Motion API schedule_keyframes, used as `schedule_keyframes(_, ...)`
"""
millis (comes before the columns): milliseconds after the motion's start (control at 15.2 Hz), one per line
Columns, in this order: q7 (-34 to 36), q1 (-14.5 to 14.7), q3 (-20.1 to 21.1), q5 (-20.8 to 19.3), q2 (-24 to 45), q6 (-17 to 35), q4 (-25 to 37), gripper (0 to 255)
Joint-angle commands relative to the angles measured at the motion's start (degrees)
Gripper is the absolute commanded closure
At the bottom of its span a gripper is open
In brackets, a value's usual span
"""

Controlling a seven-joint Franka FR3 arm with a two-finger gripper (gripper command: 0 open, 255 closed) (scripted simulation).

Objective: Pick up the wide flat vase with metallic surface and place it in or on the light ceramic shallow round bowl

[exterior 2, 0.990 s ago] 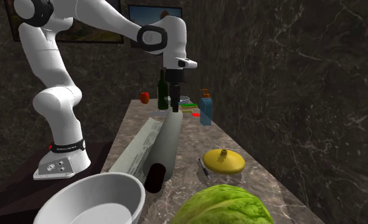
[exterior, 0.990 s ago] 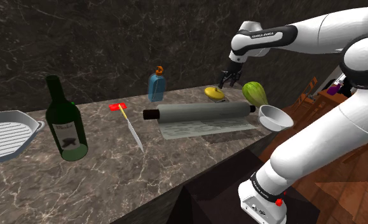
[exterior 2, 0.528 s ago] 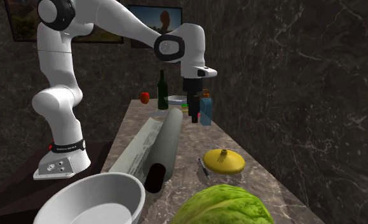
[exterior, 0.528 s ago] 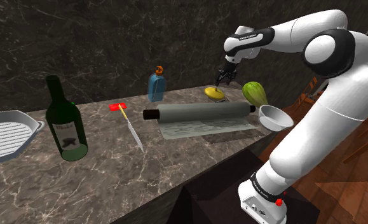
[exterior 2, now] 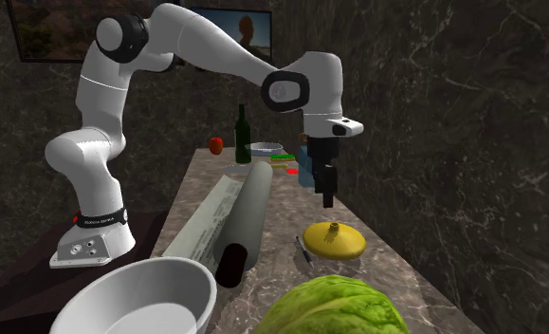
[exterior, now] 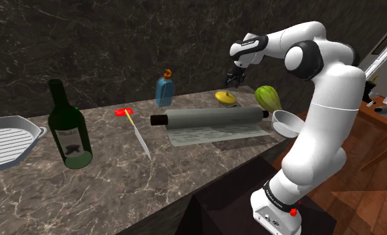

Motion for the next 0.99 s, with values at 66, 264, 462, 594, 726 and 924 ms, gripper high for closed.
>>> schedule_keyframes(66, -0.86, -2.09, 0.30, 2.23, 6.39, -0.69, 7.69, 0)
schedule_keyframes(264, -1.01, -2.25, 0.49, 2.49, 7.22, 0.46, 7.36, 0)
schedule_keyframes(462, -1.24, -2.38, 0.72, 2.88, 8.36, 2.17, 6.76, 0)
schedule_keyframes(594, -1.45, -2.51, 0.92, 3.23, 9.40, 3.60, 6.34, 0)
schedule_keyframes(726, -1.45, -2.51, 0.92, 3.23, 9.39, 3.60, 6.33, 0)
schedule_keyframes(924, -1.45, -2.51, 0.93, 3.23, 9.40, 3.60, 6.34, 0)
